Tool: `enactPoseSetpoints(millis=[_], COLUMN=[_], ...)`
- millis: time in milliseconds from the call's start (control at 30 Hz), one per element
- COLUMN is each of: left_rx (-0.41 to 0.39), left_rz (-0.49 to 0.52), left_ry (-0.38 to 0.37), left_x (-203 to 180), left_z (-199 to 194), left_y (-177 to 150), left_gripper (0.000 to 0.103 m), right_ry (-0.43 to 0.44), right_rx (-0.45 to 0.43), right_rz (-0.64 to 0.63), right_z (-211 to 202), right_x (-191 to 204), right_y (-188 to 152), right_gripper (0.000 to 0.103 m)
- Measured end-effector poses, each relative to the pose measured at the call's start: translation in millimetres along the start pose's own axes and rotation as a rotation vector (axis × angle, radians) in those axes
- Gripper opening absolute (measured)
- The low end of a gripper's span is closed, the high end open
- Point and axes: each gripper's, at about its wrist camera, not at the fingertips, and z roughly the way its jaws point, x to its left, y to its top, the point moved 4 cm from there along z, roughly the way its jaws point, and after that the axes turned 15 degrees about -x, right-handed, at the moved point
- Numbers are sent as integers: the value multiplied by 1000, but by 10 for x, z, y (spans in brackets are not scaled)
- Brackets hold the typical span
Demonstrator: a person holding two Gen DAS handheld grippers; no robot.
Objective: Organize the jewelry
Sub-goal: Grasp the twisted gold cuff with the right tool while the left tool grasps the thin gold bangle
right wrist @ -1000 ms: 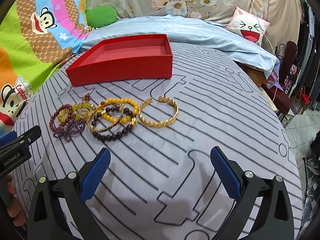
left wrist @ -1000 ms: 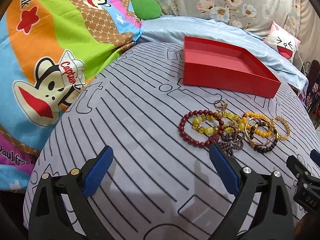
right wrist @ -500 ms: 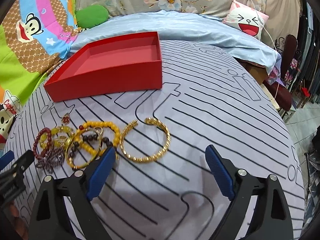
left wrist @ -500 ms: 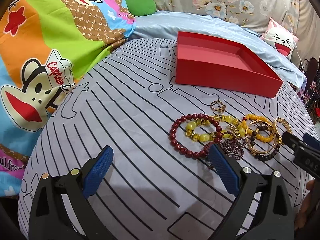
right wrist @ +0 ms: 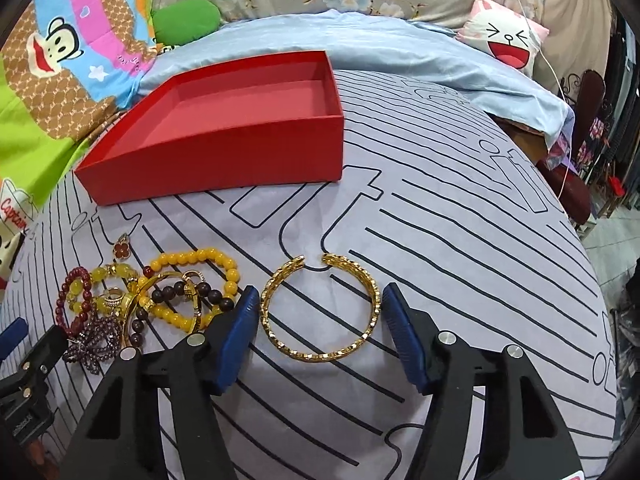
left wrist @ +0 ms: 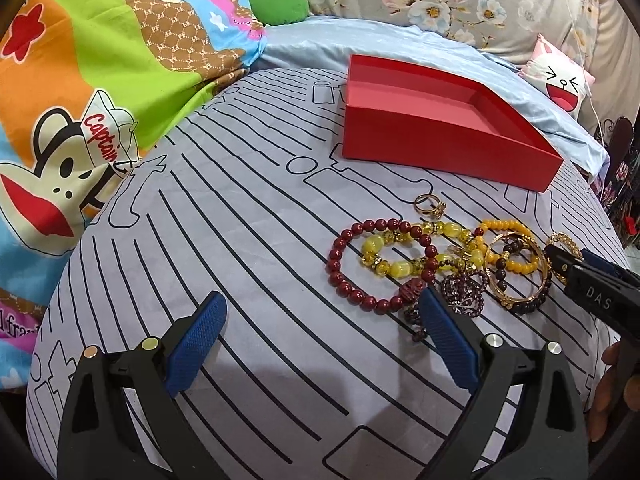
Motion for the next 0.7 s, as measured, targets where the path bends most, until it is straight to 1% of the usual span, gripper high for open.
enactPoseSetpoints(millis=[33,200,333,533,700], left_rx=[-1,-10,-20,-33,-27], left_rz=[-1,2,-2,22,60], left_ry=[0,-7,-53,-153,-192], left_x=[3,-29,-155,-578,-900], left_z=[-2,-75,-203,-279,-153], left_y=[-1,-15,10,127,159], left_gripper=[92,92,92,92,92], right_ry=[3,5,-8,-23,-33], right_rx=[0,-1,2,1,-14], right_rz=[-1,8,13,47,63], right_z=[-6,-78,-188,-348,-425], right_x=[8,-16,-75,-270,-417], right_y=[-1,-48,-105,-125,-81], right_gripper=[57,57,57,57,57])
